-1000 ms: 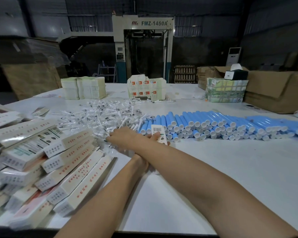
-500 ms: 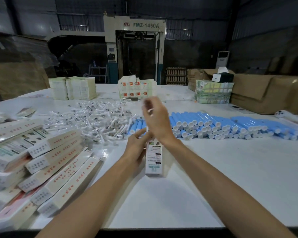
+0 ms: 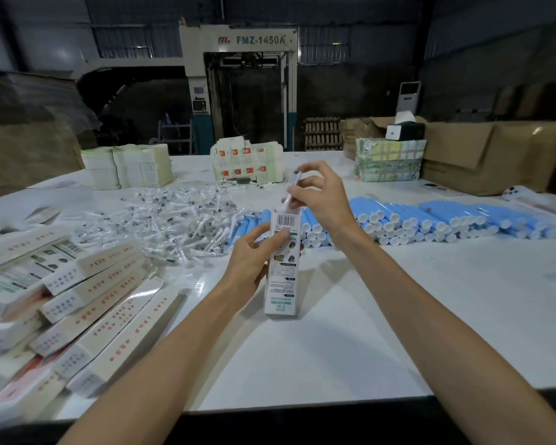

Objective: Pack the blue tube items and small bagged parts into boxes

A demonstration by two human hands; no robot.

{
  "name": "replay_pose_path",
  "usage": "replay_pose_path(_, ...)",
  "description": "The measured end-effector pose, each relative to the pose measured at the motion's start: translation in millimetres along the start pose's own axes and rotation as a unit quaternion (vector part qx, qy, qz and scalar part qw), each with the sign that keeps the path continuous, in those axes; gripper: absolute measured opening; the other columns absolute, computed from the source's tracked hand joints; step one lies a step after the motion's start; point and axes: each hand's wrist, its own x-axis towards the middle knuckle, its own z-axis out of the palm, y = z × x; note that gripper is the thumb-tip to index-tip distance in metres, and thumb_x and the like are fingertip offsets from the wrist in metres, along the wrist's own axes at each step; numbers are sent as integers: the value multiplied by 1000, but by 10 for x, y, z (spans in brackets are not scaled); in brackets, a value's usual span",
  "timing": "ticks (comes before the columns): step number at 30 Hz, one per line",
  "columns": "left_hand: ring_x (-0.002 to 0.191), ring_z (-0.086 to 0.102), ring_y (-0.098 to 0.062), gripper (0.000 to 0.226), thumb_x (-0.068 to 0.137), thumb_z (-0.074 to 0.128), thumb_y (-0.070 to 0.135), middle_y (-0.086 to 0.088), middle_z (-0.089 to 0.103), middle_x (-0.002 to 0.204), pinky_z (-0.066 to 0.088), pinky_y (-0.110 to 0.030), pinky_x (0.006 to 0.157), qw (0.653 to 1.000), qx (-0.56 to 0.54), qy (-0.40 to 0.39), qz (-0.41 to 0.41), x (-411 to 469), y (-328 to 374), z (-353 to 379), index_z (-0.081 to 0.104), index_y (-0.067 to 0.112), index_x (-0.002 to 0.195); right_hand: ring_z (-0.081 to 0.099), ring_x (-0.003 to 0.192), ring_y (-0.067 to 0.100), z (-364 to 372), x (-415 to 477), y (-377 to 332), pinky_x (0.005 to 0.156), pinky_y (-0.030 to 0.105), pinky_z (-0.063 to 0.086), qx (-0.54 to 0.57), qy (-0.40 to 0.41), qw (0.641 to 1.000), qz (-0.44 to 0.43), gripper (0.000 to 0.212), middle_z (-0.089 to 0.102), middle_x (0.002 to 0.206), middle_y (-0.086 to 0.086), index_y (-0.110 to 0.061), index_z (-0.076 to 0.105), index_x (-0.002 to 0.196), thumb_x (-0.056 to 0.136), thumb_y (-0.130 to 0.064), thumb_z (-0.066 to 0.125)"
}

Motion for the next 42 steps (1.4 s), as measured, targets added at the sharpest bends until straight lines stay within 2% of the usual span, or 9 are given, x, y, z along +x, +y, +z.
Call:
replay_pose_path(7, 96, 80, -29, 40, 90, 85, 28, -16, 82, 111, 63, -35, 73, 1000, -9, 9, 9, -19, 19, 10, 75, 22, 128, 70, 77, 12, 113, -48, 33, 65, 27, 54, -142, -103, 984, -17, 22, 73, 84, -1, -15, 64, 110, 92, -15, 76)
replay_pose_path(10, 97, 79, -26, 26, 94, 83, 28, -11, 81, 113, 64, -36, 74, 1000, 9, 9, 25, -29, 13, -17, 80, 28, 120, 61, 101, 12, 125, -57, 75, 83, 24, 46, -206, -98, 972, -48, 14, 68, 99, -5, -17, 69, 107, 94, -20, 74)
replay_pose_path(12, 100, 79, -24, 22, 95, 82, 30, -9, 81, 115, 64, -36, 76, 999, 17, 6, 38, -29, 4, -37, 81, 30, 118, 49, 122, 14, 109, -59, 118, 100, 32, 40, -263, -102, 958, -52, 10, 64, 115, -6, -18, 73, 103, 97, -25, 70)
replay_pose_path(15, 99, 79, -20, 21, 96, 82, 29, -6, 81, 114, 62, -34, 73, 999, 16, 17, 45, -19, -1, -36, 81, 29, 116, 44, 129, 16, 91, -110, 216, 111, 40, 36, -313, -124, 940, -59, 23, 59, 130, -2, -14, 78, 103, 105, -29, 60)
replay_pose_path(20, 101, 80, -22, 25, 97, 82, 28, -4, 81, 118, 63, -35, 74, 998, 16, 29, 53, 8, -32, -71, 79, 27, 122, 57, 113, -1, 11, -267, 364, 90, 16, 46, -162, 0, 985, -64, 19, 57, 127, -5, -24, 66, 123, 106, -22, 58)
replay_pose_path(24, 102, 80, -28, 51, 95, 84, 23, -8, 81, 120, 63, -37, 72, 997, -13, 33, 65, 20, -25, -68, 60, 27, 140, 65, 109, 3, -49, -423, 514, 91, 26, 53, -74, -44, 996, 23, 30, 69, 122, -6, -28, 56, 133, 104, -30, 63)
replay_pose_path(27, 103, 79, -32, 63, 89, 87, 30, -11, 80, 119, 64, -40, 72, 996, -7, 19, 92, -4, -9, -63, 53, 41, 141, 71, 104, 9, 7, -524, 569, 89, 24, 55, -39, -81, 996, 16, 37, 76, 113, -8, -30, 59, 137, 101, -25, 69)
replay_pose_path(34, 117, 74, -27, 56, 96, 82, 30, -3, 78, 126, 65, -41, 83, 992, 41, 5, 121, -26, 45, -88, 61, 50, 144, 68, 109, 14, 11, -558, 494, 91, 24, 55, -14, -91, 996, 1, 38, 74, 114, -5, -27, 62, 139, 103, -20, 67)
replay_pose_path(42, 104, 80, -28, 40, 98, 81, 23, -10, 82, 113, 63, -30, 84, 987, 78, -14, 137, -41, 61, -99, 70, 25, 137, 69, 105, 25, -84, -528, 419, 96, 43, 56, -50, -122, 991, -8, 22, 73, 109, 9, -14, 64, 124, 103, -9, 61)
